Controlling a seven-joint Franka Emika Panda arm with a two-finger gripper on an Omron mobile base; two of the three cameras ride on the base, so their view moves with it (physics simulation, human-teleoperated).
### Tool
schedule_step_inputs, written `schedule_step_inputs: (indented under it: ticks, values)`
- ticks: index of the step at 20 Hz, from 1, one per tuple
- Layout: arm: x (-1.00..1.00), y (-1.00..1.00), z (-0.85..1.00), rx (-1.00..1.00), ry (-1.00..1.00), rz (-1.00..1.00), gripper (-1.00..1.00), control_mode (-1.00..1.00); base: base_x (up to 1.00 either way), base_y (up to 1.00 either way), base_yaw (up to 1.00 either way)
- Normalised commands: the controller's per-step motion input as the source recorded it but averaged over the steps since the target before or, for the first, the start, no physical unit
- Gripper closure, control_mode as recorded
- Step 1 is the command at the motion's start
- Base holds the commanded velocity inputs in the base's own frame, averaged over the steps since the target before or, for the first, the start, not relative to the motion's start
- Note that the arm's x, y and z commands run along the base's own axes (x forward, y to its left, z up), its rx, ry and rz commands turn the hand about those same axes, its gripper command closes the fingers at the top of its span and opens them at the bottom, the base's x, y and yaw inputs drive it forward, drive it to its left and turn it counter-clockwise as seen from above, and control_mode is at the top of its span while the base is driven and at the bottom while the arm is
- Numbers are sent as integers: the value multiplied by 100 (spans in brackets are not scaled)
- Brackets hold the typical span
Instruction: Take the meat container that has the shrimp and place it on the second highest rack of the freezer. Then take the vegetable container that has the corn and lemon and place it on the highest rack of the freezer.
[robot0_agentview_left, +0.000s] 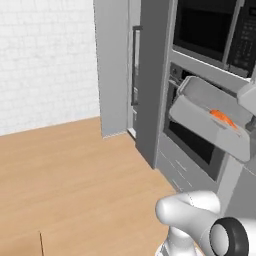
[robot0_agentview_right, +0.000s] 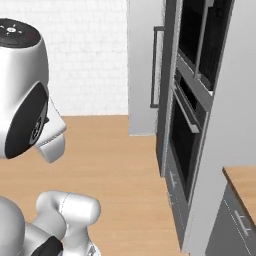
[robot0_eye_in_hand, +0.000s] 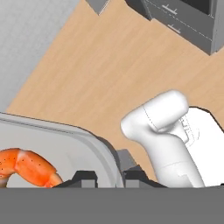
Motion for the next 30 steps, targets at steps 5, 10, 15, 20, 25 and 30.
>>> schedule_step_inputs:
  ticks: [5, 10, 15, 20, 25, 30]
  values:
    - [0, 0, 0, 0, 0, 0, 100, 100, 81, 25, 1]
    - [0, 0, 0, 0, 0, 0, 100, 100, 94, 33, 1]
    - [0, 0, 0, 0, 0, 0, 100, 100, 89, 36, 0]
    - [0, 0, 0, 0, 0, 0, 100, 100, 99, 43, 0]
    - [0, 0, 0, 0, 0, 0, 100, 100, 100, 48, -3]
    - [0, 0, 0, 0, 0, 0, 100, 100, 82, 31, -5]
